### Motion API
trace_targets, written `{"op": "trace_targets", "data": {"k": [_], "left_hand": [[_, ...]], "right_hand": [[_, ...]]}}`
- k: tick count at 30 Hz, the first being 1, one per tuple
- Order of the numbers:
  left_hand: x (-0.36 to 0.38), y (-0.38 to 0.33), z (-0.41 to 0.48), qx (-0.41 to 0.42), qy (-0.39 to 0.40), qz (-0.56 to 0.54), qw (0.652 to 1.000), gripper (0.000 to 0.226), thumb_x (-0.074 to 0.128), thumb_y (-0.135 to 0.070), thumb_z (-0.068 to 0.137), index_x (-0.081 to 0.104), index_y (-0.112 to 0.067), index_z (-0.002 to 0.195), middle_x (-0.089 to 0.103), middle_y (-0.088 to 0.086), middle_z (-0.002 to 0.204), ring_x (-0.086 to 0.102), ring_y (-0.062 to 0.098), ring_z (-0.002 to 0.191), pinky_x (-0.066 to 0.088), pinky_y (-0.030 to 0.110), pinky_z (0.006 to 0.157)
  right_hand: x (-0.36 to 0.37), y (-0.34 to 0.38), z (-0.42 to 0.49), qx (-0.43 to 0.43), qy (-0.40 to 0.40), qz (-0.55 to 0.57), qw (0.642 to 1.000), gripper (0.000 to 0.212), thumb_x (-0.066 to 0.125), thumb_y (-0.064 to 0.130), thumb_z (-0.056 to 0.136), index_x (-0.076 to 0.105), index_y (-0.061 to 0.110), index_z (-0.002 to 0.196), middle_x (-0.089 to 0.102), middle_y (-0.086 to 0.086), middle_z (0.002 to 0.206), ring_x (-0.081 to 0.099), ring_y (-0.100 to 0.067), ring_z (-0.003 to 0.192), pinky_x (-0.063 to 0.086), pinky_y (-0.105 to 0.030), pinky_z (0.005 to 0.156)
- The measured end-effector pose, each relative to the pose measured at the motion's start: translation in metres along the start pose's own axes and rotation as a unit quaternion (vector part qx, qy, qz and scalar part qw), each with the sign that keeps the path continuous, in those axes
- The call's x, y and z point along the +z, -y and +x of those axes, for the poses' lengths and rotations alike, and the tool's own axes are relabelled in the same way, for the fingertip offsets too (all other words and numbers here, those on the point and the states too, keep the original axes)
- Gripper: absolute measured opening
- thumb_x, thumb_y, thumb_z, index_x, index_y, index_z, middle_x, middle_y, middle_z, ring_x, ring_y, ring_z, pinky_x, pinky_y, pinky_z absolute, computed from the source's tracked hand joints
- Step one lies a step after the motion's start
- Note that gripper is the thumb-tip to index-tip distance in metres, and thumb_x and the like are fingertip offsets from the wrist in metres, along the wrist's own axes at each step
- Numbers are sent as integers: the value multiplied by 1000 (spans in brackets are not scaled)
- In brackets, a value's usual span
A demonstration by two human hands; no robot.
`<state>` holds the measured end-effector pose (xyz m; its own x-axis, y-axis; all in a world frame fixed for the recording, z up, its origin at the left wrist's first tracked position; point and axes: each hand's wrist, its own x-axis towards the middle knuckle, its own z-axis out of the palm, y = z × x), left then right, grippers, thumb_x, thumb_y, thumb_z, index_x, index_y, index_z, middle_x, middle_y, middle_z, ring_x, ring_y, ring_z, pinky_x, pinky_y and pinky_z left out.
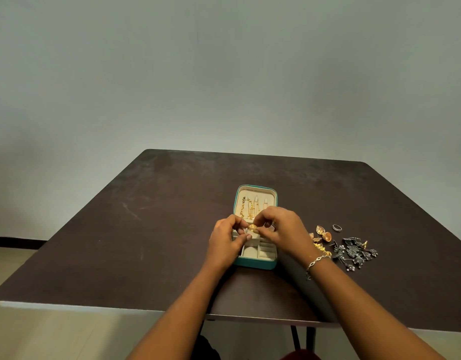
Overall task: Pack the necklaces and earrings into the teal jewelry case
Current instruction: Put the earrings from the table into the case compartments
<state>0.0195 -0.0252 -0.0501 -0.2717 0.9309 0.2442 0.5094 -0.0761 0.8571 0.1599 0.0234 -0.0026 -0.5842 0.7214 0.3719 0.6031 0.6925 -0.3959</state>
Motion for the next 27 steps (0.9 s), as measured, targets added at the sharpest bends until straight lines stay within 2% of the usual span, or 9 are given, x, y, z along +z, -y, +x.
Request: {"op": "trace_targets", "data": {"k": [4, 11, 15, 21, 27], "left_hand": [[0, -3, 0, -2, 3, 4, 1000, 20, 65, -12, 81, 53, -25, 89, 54, -13, 80, 46, 9, 101, 40, 26, 84], [-1, -5, 0, 0, 6, 12, 1000, 18, 64, -12, 82, 52, -24, 90, 51, -16, 81, 46, 10, 105, 45, 33, 89], [0, -5, -1, 6, 6, 18, 1000, 17, 64, -13, 82, 53, -23, 90, 51, -16, 82, 46, 10, 105, 45, 34, 89], [0, -3, -1, 13, -3, 21, 1000, 15, 64, -14, 82, 54, -21, 91, 51, -16, 80, 46, 9, 102, 45, 32, 87], [0, -3, -1, 11, 0, 20, 1000, 14, 64, -15, 82, 54, -20, 91, 51, -16, 81, 45, 8, 103, 44, 31, 87]], "right_hand": [[-18, -8, -3, 26, 35, -44, 998, 12, 68, 21, 79, 67, 18, 91, 64, 1, 93, 54, -10, 84, 48, -28, 76], [-19, -8, -9, 39, 95, -105, 989, 15, 62, 22, 84, 67, 20, 97, 62, 3, 100, 49, -6, 86, 42, -21, 74], [-14, -5, -8, 19, 106, -149, 983, 16, 59, 24, 86, 66, 20, 100, 62, 1, 103, 53, -13, 95, 35, -20, 69], [-14, -1, -8, -8, 118, -201, 972, 18, 57, 29, 87, 63, 21, 101, 60, 2, 103, 51, -15, 97, 41, -26, 72], [-18, 3, -7, -45, 132, -246, 959, 21, 49, 26, 91, 61, 16, 106, 58, -2, 108, 51, -18, 100, 38, -25, 70]]}}
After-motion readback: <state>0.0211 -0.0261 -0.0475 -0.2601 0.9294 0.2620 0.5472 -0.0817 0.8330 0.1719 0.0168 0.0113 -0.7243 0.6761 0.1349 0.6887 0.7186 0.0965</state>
